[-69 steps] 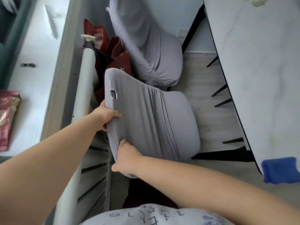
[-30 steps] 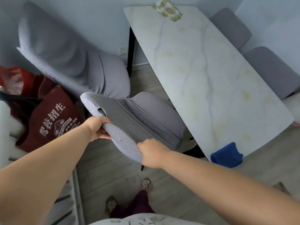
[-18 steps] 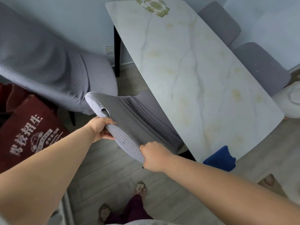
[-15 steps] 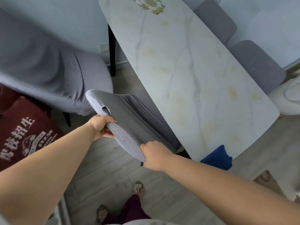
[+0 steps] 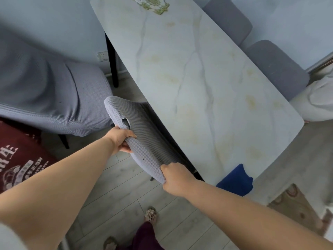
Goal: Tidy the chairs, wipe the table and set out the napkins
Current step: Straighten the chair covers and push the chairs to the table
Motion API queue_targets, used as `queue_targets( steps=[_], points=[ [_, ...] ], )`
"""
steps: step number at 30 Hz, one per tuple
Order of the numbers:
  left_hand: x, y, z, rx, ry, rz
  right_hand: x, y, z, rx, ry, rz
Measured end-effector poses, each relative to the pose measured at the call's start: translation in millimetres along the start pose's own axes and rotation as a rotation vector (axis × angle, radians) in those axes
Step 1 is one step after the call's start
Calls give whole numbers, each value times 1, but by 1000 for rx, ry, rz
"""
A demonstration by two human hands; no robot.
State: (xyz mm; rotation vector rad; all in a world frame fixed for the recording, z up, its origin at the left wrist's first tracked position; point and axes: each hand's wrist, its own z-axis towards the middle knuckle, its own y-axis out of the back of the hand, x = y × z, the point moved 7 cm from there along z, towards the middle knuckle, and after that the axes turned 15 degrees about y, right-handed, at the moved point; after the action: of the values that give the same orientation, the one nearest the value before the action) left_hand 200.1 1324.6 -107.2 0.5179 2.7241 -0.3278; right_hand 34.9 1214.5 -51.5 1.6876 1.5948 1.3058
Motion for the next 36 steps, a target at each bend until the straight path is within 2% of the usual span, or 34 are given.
queue_targets(
  steps=[8,17,22,25,30,36],
  points=[
    [-11,-15,3,6,6,12,-14,14,-7,-41,22,1],
    [-9,7,10,-28,12,85,4,2,6,-46,60,-39],
    [-2,4,1,-130,-13,49,2,4,7,-5,60,-9],
    [5,4,-19,-218,-40,149,-1,11,11,53,55,46],
    [9,20,-52,-233,-20,349,-10,26,24,146,14,110],
    [-10,80,-105,-418,-105,249,9,89,61,-40,73,118]
  ],
)
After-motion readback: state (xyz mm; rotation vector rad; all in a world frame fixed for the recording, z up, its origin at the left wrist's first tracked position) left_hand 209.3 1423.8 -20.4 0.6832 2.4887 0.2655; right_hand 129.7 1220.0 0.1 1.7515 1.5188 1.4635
